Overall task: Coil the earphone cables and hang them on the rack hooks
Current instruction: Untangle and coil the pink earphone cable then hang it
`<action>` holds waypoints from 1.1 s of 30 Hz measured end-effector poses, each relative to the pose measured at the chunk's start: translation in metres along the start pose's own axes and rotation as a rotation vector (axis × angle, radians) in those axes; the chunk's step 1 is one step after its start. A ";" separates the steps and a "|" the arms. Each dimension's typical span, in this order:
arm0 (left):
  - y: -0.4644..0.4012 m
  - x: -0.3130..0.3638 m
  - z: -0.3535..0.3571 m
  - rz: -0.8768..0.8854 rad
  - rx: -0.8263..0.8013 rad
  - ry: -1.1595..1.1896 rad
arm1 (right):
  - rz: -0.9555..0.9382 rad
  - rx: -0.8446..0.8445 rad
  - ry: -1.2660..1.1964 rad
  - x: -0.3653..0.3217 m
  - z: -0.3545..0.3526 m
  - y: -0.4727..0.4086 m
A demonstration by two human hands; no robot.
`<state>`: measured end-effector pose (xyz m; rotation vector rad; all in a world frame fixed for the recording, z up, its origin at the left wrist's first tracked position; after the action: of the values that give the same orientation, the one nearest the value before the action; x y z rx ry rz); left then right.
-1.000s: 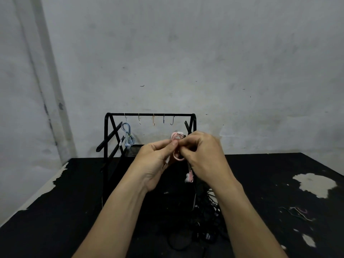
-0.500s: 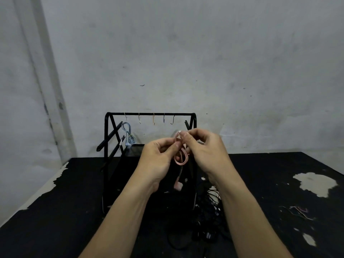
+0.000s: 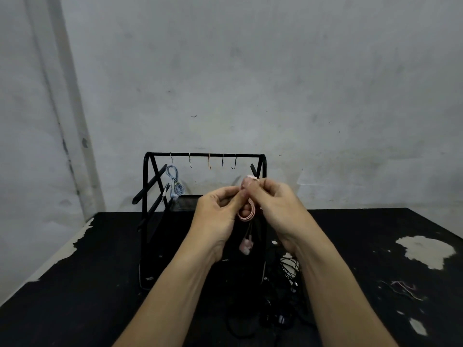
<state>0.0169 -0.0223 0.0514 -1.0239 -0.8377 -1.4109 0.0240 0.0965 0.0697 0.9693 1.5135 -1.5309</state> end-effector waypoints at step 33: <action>-0.006 0.007 -0.018 -0.116 -0.096 -0.043 | -0.026 -0.158 0.060 -0.003 -0.017 0.000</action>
<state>0.0087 -0.0414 0.0518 -1.0960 -0.8797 -1.5447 0.0256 0.1136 0.0720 0.9143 1.6685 -1.3879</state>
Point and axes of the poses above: each hand's wrist, its own y-axis away from the middle knuckle, its own z-axis out of the palm, x = y × z, the point moved 2 cm from there along -y, towards the middle knuckle, and after that the axes turned 9 degrees about -z, right-handed, at the moved point
